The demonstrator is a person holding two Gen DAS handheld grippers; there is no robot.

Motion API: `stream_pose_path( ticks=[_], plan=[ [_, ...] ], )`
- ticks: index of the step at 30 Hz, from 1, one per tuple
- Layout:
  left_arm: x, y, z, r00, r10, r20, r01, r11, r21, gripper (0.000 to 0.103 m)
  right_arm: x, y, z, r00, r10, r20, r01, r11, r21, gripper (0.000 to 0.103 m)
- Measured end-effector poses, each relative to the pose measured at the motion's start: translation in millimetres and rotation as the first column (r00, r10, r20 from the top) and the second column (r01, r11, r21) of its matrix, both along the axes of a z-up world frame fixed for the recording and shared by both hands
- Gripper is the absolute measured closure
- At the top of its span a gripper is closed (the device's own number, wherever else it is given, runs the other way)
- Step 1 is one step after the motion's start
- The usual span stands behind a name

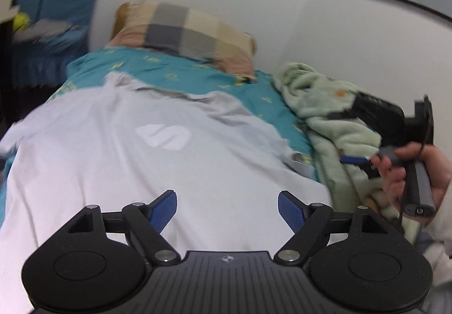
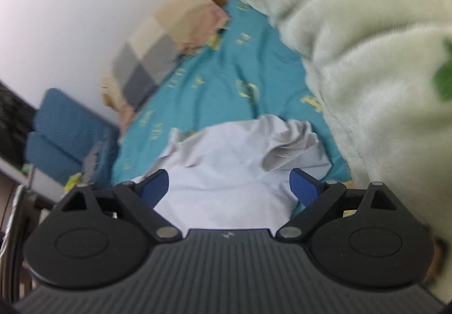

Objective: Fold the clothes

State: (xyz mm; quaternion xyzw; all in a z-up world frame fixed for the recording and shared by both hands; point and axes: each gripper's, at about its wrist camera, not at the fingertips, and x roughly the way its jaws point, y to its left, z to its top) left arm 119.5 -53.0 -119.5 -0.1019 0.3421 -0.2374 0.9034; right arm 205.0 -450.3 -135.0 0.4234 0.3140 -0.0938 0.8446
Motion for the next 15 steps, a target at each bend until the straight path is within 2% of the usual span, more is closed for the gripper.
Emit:
stream_pose_path(
  ticks=[3,5,8,10,12,14,15],
  plan=[
    [16.5,13.4,-15.9,0.997,0.05,-0.059,-0.051,0.999,-0.011,0.022,18.9,1.0,-30.2,0.996,-0.011,-0.085,0.014,0.999,0.04,0.009],
    [26.8,20.5,-23.3,0.993,0.073,-0.088,-0.076,0.997,-0.022,0.022,31.6,8.2,-38.9,0.993,0.01,-0.119,-0.014,0.999,-0.031,0.009],
    [30.5,21.3,-28.8,0.995,0.063,-0.076,-0.063,0.998,-0.006,0.022,48.4,16.7,-46.5,0.987,-0.002,-0.161,-0.033,0.976,-0.215,0.009],
    [32.2,21.2,-32.1,0.997,0.052,-0.064,-0.052,0.999,0.007,0.022,57.9,15.9,-57.7,0.982,-0.014,-0.187,-0.031,0.971,-0.236,0.01],
    [32.2,19.7,-34.3,0.997,0.045,-0.058,-0.044,0.999,0.014,0.022,66.4,13.7,-66.5,0.98,-0.025,-0.2,-0.026,0.967,-0.252,0.023],
    [34.4,18.6,-35.9,0.997,0.04,-0.06,-0.04,0.999,0.007,0.022,73.2,13.6,-71.9,0.978,-0.033,-0.205,-0.026,0.96,-0.28,0.05],
    [34.6,19.0,-35.5,0.998,0.04,-0.056,-0.04,0.999,0.003,0.022,75.1,14.1,-72.3,0.978,-0.044,-0.206,-0.021,0.953,-0.303,0.06]
  ],
)
